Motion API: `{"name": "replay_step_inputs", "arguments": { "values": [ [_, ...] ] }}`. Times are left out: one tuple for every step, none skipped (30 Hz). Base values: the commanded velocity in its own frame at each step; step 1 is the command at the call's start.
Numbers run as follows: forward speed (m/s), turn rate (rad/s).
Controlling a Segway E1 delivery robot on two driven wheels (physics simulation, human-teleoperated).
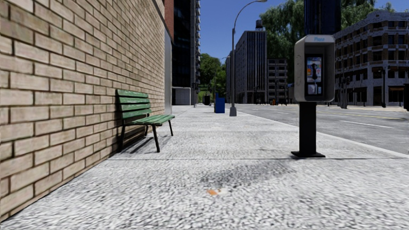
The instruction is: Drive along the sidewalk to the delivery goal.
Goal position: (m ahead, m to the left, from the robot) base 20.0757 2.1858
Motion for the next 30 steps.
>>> {"name": "replay_step_inputs", "arguments": {
  "values": [
    [1.63,-0.39],
    [1.72,-0.39],
    [2.00,-0.39],
    [2.00,-0.39],
    [2.00,-0.37],
    [2.00,-0.37],
    [2.00,0.00],
    [2.00,0.00],
    [2.00,0.00],
    [2.00,0.00],
    [2.00,0.00],
    [2.00,0.00],
    [2.00,0.00],
    [2.00,0.00],
    [2.00,0.00],
    [2.00,0.00],
    [2.00,0.00],
    [2.00,0.00],
    [2.00,0.00],
    [2.00,0.00],
    [2.00,0.00],
    [2.00,0.00],
    [2.00,0.00],
    [2.00,0.00],
    [2.00,0.00],
    [2.00,0.03],
    [2.00,0.05],
    [2.00,0.08],
    [2.00,0.08],
    [2.00,0.10]
  ]
}}
